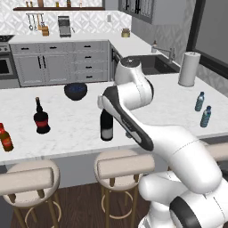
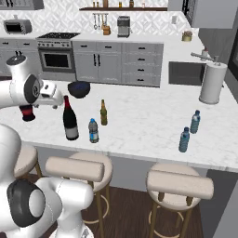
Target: Move the plastic bottles in the middle to the plastics group, and the glass bottles in the middle to the glass group.
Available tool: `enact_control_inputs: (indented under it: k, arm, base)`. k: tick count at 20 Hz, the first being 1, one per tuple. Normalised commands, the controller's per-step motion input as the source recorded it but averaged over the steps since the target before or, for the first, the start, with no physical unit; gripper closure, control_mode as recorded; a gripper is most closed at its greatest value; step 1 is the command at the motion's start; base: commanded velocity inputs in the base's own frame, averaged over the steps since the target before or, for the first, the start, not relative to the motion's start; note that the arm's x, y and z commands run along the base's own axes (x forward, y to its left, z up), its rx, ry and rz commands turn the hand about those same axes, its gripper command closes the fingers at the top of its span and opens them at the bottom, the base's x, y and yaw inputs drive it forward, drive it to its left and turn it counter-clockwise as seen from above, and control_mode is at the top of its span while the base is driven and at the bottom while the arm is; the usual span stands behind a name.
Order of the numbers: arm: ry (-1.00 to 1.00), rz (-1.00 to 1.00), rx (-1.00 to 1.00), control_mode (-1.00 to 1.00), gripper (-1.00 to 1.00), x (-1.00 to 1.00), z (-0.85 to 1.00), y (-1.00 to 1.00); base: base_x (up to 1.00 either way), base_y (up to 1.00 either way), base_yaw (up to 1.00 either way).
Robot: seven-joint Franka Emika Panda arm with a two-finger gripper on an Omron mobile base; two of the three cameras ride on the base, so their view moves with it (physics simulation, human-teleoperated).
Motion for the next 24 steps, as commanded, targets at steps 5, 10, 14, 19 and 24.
enact_control_inputs:
  k: [5, 10, 14, 19, 24]
  arm:
    - [-0.12, 0.00, 0.00, -1.00, -1.00, 0.17, -0.20, 0.04]
    - [-0.04, 0.00, 0.01, -1.00, -1.00, 0.55, -0.10, 0.02]
    - [0.00, 0.00, 0.00, -1.00, -1.00, 0.49, 0.00, 0.00]
    - [0.00, 0.00, 0.00, -1.00, -1.00, 0.34, -0.20, 0.00]
    - [0.00, 0.00, 0.00, -1.00, -1.00, 0.32, -0.46, 0.00]
  base:
    - [0.00, 0.00, 0.00]
    - [0.00, 0.00, 0.00]
    - [0.00, 0.00, 0.00]
    - [0.00, 0.00, 0.00]
    - [0.00, 0.00, 0.00]
